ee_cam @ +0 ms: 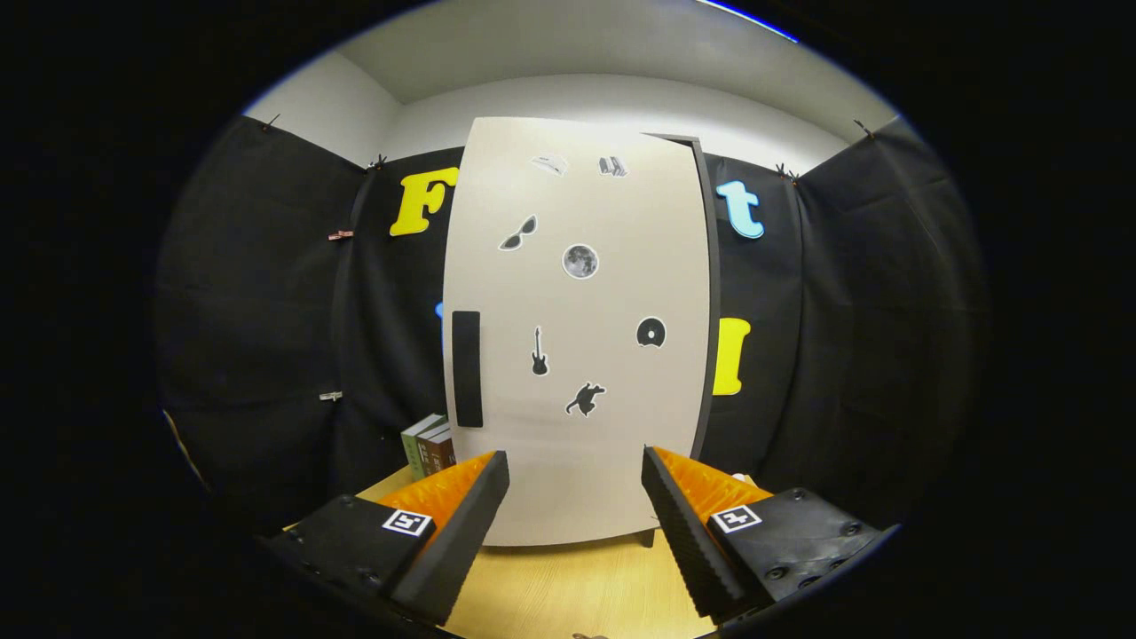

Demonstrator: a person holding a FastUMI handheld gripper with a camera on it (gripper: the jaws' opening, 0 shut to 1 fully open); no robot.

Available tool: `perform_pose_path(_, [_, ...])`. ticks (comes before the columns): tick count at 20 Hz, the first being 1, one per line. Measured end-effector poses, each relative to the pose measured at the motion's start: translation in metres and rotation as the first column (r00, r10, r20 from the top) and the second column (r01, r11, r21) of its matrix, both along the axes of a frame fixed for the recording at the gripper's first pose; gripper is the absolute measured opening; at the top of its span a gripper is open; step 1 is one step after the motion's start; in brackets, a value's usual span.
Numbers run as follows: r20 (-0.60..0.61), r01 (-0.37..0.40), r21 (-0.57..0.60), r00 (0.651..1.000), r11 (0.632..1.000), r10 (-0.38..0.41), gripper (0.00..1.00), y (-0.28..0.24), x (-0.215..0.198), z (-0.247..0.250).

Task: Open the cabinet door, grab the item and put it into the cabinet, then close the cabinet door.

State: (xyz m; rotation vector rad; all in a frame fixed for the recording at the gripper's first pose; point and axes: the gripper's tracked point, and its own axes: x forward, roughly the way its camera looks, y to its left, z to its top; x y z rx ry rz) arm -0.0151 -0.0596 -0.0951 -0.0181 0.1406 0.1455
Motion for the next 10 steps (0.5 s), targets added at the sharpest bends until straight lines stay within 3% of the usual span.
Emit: perform_pose_path(10, [0.018,0.006,0.007,1.000,1.000,-0.006,0.98,-0.0018,0.0074,0.0049])
